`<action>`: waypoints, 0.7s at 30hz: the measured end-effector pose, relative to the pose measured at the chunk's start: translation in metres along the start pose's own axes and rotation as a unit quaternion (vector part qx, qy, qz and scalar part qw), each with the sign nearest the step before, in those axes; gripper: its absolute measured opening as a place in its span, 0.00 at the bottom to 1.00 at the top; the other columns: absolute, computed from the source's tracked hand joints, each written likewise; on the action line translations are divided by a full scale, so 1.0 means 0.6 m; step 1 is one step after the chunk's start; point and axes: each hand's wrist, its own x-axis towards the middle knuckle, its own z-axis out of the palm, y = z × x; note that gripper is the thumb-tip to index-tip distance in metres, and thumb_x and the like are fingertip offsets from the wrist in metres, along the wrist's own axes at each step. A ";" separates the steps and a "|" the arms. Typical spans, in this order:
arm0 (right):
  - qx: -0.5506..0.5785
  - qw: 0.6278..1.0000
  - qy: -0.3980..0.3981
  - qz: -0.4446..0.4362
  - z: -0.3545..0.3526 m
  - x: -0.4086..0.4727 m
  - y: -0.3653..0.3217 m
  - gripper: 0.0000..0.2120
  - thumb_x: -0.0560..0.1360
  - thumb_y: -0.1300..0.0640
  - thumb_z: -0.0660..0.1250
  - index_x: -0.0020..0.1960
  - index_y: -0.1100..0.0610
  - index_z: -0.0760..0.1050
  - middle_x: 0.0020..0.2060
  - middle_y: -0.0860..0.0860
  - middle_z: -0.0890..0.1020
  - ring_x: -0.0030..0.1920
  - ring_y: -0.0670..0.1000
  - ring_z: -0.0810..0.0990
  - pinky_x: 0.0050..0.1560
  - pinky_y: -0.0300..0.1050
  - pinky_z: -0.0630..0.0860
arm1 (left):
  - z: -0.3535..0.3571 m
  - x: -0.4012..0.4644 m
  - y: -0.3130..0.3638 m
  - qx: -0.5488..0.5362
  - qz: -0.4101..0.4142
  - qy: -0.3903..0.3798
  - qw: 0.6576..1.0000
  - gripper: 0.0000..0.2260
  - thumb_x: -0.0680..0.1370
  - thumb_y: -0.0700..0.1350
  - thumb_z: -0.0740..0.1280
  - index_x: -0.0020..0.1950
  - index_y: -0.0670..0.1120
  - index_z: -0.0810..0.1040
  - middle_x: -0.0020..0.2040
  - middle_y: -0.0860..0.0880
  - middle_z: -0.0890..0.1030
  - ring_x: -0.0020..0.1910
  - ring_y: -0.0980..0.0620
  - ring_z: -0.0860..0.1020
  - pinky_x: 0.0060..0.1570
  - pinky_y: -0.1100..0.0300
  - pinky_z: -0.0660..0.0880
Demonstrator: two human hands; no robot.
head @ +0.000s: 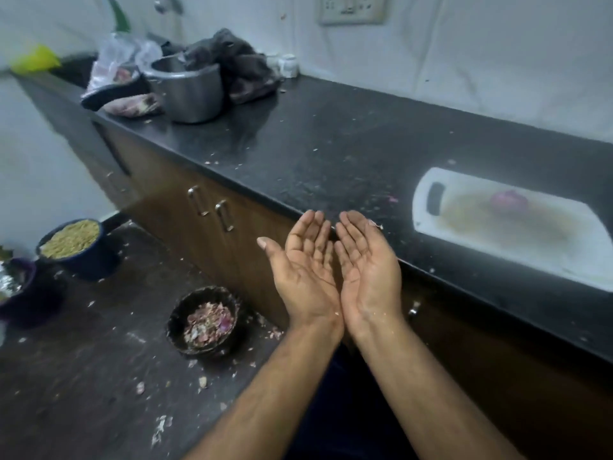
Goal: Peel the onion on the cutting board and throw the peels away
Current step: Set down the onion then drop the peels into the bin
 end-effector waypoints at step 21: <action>-0.242 0.924 0.271 -0.119 -0.108 0.026 -0.325 0.11 0.83 0.58 0.62 0.57 0.49 0.82 0.55 0.41 0.85 0.59 0.41 0.81 0.63 0.42 0.76 | 0.284 -0.001 -0.129 0.407 -0.134 -0.172 0.887 0.23 0.84 0.61 0.53 0.65 0.49 0.79 0.63 0.54 0.83 0.64 0.58 0.79 0.70 0.53 0.73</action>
